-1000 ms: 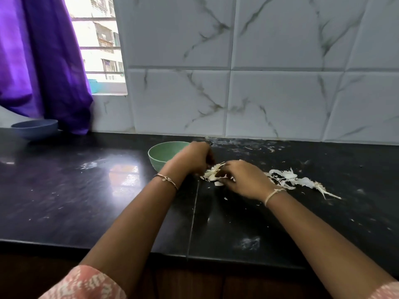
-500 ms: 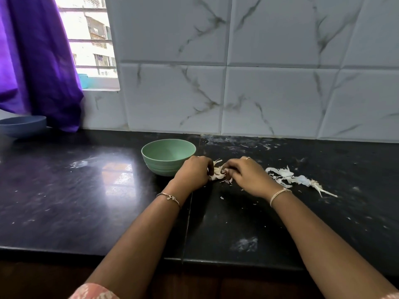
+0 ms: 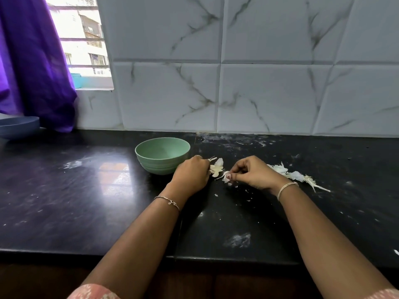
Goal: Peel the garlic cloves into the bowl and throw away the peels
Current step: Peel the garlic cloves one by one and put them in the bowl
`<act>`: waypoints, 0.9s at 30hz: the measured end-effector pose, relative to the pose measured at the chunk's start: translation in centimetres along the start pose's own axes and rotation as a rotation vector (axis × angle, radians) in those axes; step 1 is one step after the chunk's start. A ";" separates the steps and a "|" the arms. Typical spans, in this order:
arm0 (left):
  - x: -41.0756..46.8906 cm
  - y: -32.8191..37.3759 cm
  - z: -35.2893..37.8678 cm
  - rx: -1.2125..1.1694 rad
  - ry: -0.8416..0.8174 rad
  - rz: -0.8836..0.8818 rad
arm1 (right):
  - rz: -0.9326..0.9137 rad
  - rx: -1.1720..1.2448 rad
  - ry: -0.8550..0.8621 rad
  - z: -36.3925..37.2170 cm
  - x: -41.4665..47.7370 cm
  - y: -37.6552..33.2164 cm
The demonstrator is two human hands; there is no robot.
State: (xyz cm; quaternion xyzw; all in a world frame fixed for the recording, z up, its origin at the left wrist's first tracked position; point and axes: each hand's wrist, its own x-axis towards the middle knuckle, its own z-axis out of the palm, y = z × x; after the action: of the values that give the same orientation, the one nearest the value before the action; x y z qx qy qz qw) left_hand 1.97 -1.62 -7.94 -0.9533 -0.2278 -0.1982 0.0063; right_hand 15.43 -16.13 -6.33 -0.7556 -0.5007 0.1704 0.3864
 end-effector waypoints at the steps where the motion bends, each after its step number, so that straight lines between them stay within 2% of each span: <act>1: -0.1 0.1 0.0 0.014 0.003 0.006 | 0.008 -0.007 0.001 0.0 0.0 0.1; 6: -0.3 0.0 -0.1 -0.087 -0.002 0.008 | 0.036 -0.034 0.021 -0.4 0.1 0.3; 10: -0.4 -0.3 0.0 -0.168 -0.022 -0.009 | 0.041 -0.226 0.028 -0.7 0.1 0.4; 14: -0.3 -0.4 0.2 -0.185 -0.008 -0.033 | 0.003 -0.322 0.139 -0.5 0.4 0.4; 17: 0.0 -0.4 0.4 -0.335 0.029 -0.031 | -0.083 -0.237 0.245 0.0 0.6 0.0; 21: 0.5 0.2 0.0 -0.687 0.089 -0.056 | -0.155 -0.039 0.177 0.9 0.9 -0.4; 27: 0.4 0.7 -0.9 -1.092 0.023 -0.149 | -0.156 0.136 0.219 0.9 0.9 -0.4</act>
State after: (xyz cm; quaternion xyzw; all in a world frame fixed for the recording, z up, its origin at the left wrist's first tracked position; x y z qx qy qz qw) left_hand 2.30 -2.19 -6.94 -0.7973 -0.1586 -0.2978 -0.5005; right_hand 15.00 -14.89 -6.50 -0.7006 -0.5001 0.0900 0.5009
